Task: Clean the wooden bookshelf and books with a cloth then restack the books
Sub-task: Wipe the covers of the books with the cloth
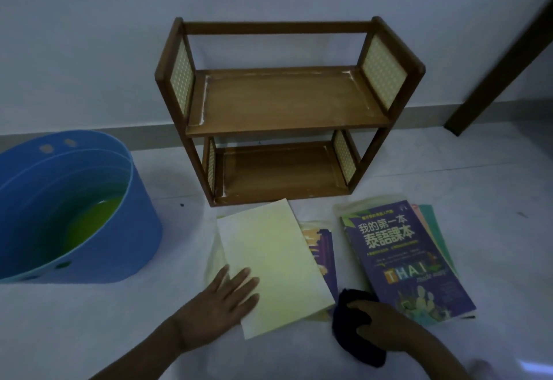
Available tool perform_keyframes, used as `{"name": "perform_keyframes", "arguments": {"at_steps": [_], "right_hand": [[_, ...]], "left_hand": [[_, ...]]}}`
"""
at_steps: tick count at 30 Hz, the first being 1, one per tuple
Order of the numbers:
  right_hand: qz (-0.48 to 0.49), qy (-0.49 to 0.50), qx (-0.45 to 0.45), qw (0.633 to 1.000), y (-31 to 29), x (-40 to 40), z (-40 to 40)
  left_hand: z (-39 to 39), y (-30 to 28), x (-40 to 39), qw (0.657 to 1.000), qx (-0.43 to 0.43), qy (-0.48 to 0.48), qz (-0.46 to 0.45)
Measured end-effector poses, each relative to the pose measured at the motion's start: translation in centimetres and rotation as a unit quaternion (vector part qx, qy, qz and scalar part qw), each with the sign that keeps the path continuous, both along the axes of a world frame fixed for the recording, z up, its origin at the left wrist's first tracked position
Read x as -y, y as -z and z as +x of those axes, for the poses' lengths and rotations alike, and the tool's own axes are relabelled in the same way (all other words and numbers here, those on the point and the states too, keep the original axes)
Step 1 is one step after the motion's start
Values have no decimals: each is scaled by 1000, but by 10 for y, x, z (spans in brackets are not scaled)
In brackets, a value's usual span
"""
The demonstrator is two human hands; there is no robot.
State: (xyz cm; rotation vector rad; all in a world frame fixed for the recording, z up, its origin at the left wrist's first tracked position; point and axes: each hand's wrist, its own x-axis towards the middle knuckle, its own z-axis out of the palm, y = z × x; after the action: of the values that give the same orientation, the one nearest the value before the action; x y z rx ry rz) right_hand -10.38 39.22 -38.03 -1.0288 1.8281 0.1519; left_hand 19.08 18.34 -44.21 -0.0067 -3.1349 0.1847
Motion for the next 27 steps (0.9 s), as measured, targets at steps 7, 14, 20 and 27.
{"name": "perform_keyframes", "arguments": {"at_steps": [7, 14, 20, 27], "right_hand": [[-359, 225, -17, 906, -14, 53, 13], [-514, 366, 131, 765, -47, 95, 32], [-470, 412, 53, 779, -6, 78, 56], [-513, 434, -34, 740, -22, 75, 32]], "left_hand": [[-66, -152, 8, 812, -354, -279, 372], [-53, -147, 10, 634, -406, -362, 550], [-59, -109, -20, 620, -373, -435, 535], [-97, -99, -33, 599, -289, -443, 601]]}}
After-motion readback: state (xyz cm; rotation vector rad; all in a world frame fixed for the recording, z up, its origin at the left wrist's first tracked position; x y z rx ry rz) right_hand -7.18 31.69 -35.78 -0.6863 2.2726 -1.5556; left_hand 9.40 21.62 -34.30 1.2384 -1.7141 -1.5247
